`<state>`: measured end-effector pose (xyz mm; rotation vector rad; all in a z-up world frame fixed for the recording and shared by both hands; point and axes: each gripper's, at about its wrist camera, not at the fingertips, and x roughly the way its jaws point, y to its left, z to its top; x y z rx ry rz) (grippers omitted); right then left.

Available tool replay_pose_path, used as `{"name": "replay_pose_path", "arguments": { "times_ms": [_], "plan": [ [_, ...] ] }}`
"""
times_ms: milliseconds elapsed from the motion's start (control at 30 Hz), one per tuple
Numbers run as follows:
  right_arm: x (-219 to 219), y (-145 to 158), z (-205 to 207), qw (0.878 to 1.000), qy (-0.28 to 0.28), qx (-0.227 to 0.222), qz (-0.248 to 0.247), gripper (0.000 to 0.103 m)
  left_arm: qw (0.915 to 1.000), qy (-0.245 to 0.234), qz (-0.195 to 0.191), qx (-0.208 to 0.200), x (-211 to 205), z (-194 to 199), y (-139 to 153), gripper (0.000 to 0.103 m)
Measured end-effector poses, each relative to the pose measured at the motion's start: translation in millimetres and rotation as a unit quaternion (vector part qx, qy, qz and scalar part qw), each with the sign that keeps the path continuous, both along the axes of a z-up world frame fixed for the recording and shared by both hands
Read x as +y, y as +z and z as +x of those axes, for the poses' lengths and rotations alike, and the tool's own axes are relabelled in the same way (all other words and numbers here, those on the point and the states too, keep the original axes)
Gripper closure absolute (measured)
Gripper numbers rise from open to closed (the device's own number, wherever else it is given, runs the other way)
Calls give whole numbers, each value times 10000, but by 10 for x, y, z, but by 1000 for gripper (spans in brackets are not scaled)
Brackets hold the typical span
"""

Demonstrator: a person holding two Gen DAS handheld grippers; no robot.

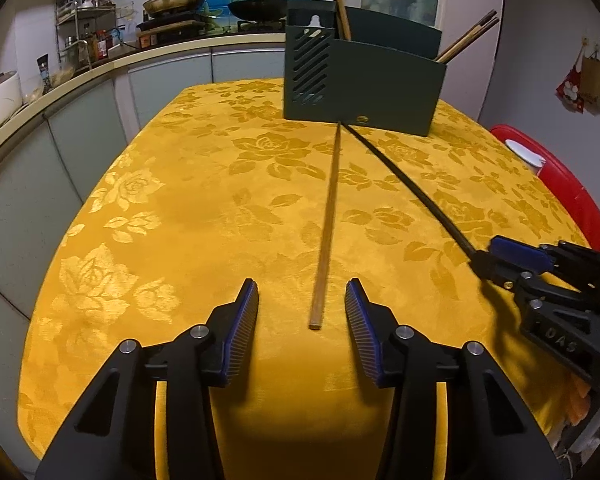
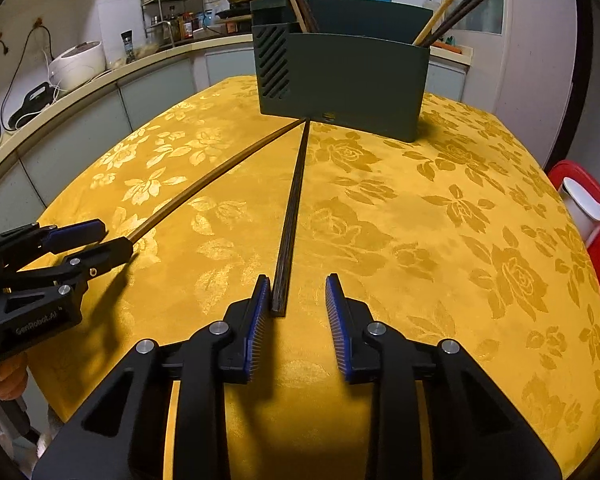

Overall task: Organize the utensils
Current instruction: 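Close the left tool on the light wooden chopstick while the right tool grasps the dark chopstick, then lift both held chopsticks upright and carry them over the dark green holder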

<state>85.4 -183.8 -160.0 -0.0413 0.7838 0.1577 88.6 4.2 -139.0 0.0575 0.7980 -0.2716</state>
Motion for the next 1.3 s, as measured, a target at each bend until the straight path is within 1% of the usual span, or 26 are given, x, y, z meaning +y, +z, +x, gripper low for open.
{"name": "replay_pose_path", "arguments": {
  "times_ms": [100, 167, 233, 367, 433, 500, 700, 833, 967, 1067, 1300],
  "plan": [
    [38, -2, 16, 10000, -49, -54, 46, 74, 10000, 7, -21, -50, -29, -12, -8, 62],
    [62, -7, 25, 9999, -110, -95, 55, 74, 10000, 32, -11, -92, -44, -20, -11, 67],
    [90, -16, 24, 9997, -198, -157, 32, 74, 9999, 55, 4, -128, -61, -28, -15, 75],
    [131, -20, 6, 9995, -232, -226, 9, 88, 9998, 1, 51, -188, -116, -52, -19, 88],
    [127, -20, 4, 9995, -233, -232, 18, 92, 9998, -33, 72, -199, -134, -54, -23, 95],
    [97, -17, 11, 9993, -272, -213, 106, 94, 9997, -53, 83, -210, -140, -54, -22, 95],
    [55, -3, 9, 9995, -210, -112, 191, 95, 9998, -67, 40, -165, -130, -56, -9, 97],
    [-55, 63, -78, 9993, -284, -92, 225, 95, 9996, -18, 64, -289, -104, -108, 70, 97],
    [-218, 188, -204, 9986, -399, -219, 271, 95, 9980, 63, 27, -625, -41, -193, 276, 97],
    [-355, 351, -317, 9973, -504, -412, 347, 95, 9959, 78, -11, -905, -14, -276, 475, 97],
    [-584, 879, -544, 9906, -576, -1105, 557, 95, 9875, -20, -72, -1574, -17, -450, 1023, 97]
  ]
}}
